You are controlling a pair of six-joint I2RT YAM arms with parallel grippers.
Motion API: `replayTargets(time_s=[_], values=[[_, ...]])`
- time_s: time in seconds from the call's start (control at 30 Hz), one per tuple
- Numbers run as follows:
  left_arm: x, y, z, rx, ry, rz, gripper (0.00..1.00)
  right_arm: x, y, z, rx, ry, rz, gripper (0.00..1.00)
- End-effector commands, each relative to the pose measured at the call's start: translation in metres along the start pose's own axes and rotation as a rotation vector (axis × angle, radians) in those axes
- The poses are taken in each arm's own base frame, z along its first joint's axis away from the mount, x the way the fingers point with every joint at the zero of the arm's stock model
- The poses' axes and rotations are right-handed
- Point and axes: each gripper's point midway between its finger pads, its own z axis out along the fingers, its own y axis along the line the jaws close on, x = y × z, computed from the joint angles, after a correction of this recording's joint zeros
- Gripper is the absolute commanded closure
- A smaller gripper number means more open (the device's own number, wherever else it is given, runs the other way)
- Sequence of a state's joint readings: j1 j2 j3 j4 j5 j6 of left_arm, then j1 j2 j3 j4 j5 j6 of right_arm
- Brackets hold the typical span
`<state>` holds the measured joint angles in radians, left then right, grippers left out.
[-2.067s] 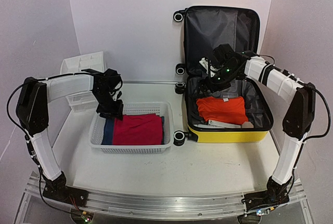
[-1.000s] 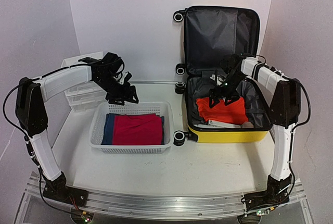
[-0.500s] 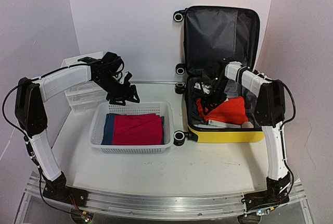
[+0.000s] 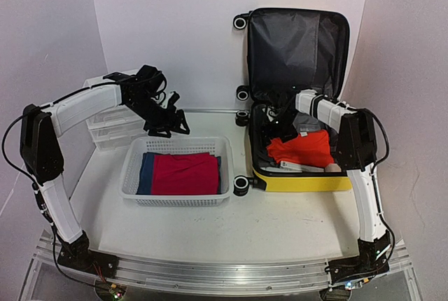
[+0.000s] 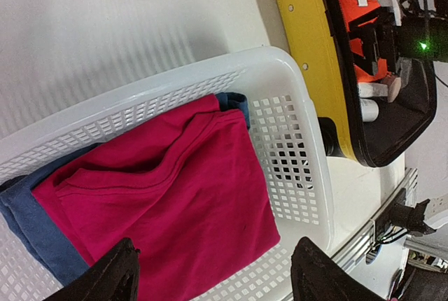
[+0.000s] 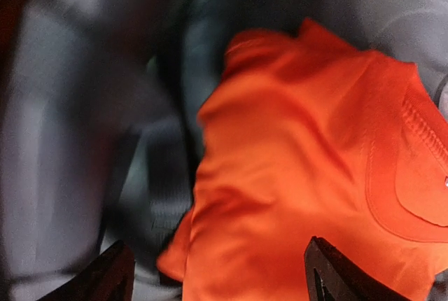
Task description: Open, take out, and arrange the luggage
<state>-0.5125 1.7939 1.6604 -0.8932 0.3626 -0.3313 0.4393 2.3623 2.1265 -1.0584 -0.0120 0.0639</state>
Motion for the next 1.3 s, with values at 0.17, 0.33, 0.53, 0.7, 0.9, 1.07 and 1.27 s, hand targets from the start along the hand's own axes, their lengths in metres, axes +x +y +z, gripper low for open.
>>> replayTargets(time_s=[0.17,0.33,0.53,0.7,0.9,1.07,1.27], values=[[-0.010,-0.010,-0.028,-0.007,-0.060,0.067,0.25,-0.047,-0.025,0.025,0.135,-0.174,0.288,0.17],[-0.007,-0.008,-0.028,-0.014,-0.057,0.060,0.25,-0.042,-0.039,0.039,0.217,-0.165,0.351,0.28],[-0.004,-0.006,-0.027,-0.016,-0.050,0.050,0.26,-0.038,-0.049,0.049,0.285,-0.157,0.346,0.28],[-0.003,-0.007,-0.029,-0.016,-0.053,0.050,0.26,-0.045,-0.040,0.047,0.237,-0.163,0.293,0.48],[-0.003,-0.007,-0.027,-0.012,-0.048,0.047,0.26,-0.055,-0.031,0.027,0.172,-0.201,0.228,0.76],[-0.003,-0.008,-0.025,-0.006,-0.044,0.044,0.26,-0.059,-0.025,0.008,0.079,-0.222,0.199,0.91],[-0.003,-0.009,-0.024,0.000,-0.040,0.045,0.26,-0.059,-0.025,-0.011,-0.108,-0.245,0.245,1.00]])
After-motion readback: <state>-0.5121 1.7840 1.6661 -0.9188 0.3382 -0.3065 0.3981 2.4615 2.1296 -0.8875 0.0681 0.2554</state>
